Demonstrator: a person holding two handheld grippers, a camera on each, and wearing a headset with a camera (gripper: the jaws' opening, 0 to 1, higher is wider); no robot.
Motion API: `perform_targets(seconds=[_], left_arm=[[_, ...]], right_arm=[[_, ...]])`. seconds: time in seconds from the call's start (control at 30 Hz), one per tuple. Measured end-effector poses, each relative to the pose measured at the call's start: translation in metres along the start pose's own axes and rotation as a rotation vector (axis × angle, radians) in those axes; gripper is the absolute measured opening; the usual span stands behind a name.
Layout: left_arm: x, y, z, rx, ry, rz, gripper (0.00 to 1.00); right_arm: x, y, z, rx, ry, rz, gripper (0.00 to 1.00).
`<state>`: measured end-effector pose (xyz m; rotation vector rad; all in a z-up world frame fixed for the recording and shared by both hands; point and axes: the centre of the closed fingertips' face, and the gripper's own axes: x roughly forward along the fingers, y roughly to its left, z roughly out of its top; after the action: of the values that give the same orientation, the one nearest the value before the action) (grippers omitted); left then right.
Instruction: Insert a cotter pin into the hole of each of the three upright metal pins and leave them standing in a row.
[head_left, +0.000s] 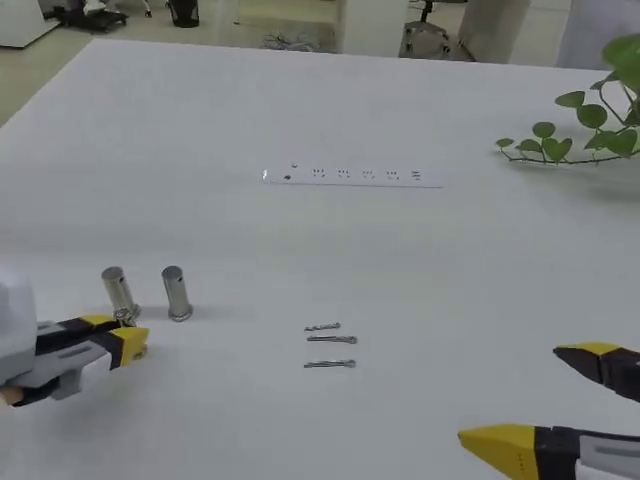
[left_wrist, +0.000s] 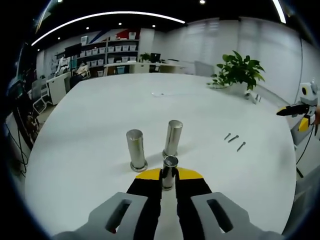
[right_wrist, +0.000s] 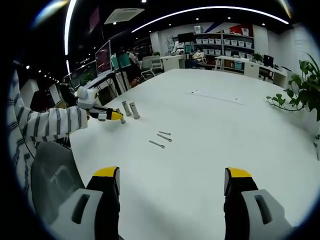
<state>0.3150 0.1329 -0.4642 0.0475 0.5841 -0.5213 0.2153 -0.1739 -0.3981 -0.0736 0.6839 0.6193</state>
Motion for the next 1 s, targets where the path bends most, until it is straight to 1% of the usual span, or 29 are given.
perform_targets(seconds=[0.1, 0.17, 0.27, 0.3, 0.4, 0.47, 0.5, 0.53, 0.63, 0.67, 0.7, 0.77, 0.83, 0.9, 1.0], left_arm=[[-0.002, 0.0, -0.001, -0.01, 0.005, 0.016, 0.05], [-0.006, 0.0, -0.004, 0.021, 0.018, 0.04, 0.05], [-0.013, -0.004, -0.006, 0.037, 0.029, 0.049, 0.05], [-0.019, -0.006, -0.006, 0.031, 0.026, 0.059, 0.05], [-0.026, -0.011, -0.006, 0.015, 0.02, 0.066, 0.05], [-0.03, -0.016, -0.006, 0.023, 0.018, 0.072, 0.05], [-0.032, -0.018, -0.006, 0.01, 0.017, 0.082, 0.05], [-0.033, -0.021, -0.006, 0.003, 0.017, 0.081, 0.05], [-0.038, -0.035, -0.007, -0.01, 0.007, 0.081, 0.05], [-0.039, -0.041, -0.007, -0.004, 0.004, 0.08, 0.05], [-0.04, -0.045, -0.007, -0.003, 0.002, 0.085, 0.05], [-0.042, -0.051, -0.01, -0.033, 0.002, 0.103, 0.05], [-0.042, -0.058, -0.012, -0.038, 0.001, 0.101, 0.05], [-0.043, -0.065, -0.014, -0.044, 0.008, 0.087, 0.05], [-0.044, -0.068, -0.019, -0.038, 0.021, 0.075, 0.05]], right_arm=[[-0.001, 0.001, 0.003, 0.003, -0.016, 0.002, 0.84], [-0.001, 0.001, 0.003, 0.003, -0.019, 0.003, 0.84], [-0.001, 0.002, 0.005, -0.002, -0.026, 0.006, 0.84], [-0.001, 0.003, 0.006, -0.002, -0.029, 0.007, 0.84], [-0.001, 0.005, 0.007, -0.008, -0.033, 0.014, 0.84], [-0.001, 0.006, 0.008, -0.012, -0.036, 0.021, 0.84], [-0.001, 0.007, 0.008, -0.015, -0.038, 0.025, 0.84], [0.0, 0.007, 0.008, -0.016, -0.039, 0.028, 0.84], [0.001, 0.008, 0.009, -0.02, -0.045, 0.036, 0.84], [0.001, 0.009, 0.009, -0.02, -0.047, 0.039, 0.84], [0.001, 0.01, 0.009, -0.02, -0.049, 0.041, 0.84], [0.001, 0.011, 0.01, -0.022, -0.054, 0.047, 0.83], [0.002, 0.013, 0.01, -0.024, -0.058, 0.054, 0.83], [0.002, 0.014, 0.011, -0.026, -0.061, 0.06, 0.83], [0.002, 0.014, 0.011, -0.031, -0.063, 0.067, 0.83]])
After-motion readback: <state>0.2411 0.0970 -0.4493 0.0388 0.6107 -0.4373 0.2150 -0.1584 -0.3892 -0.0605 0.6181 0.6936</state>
